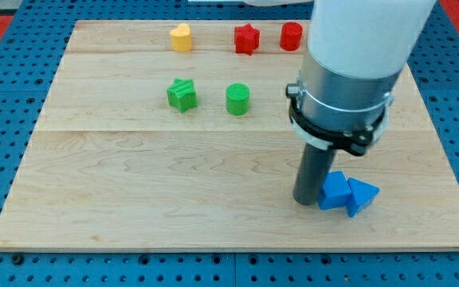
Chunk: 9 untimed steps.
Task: Push the green circle to the top of the triangle
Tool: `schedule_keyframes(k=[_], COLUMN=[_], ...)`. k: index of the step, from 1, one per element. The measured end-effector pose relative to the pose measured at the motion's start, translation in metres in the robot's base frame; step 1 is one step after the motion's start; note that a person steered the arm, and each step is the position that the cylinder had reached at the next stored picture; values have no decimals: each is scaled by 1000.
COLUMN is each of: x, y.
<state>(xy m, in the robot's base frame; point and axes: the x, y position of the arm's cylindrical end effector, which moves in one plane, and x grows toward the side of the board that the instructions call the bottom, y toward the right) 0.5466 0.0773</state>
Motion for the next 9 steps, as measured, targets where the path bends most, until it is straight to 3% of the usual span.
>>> schedule_keyframes(k=[1,2,3,4,5,6,7,8,9], x=[-78,-140,-194,-202,-163,-121,-159,-159,-92], y=[-45,-5,-28,-81,-97,-51,-61,-30,-2])
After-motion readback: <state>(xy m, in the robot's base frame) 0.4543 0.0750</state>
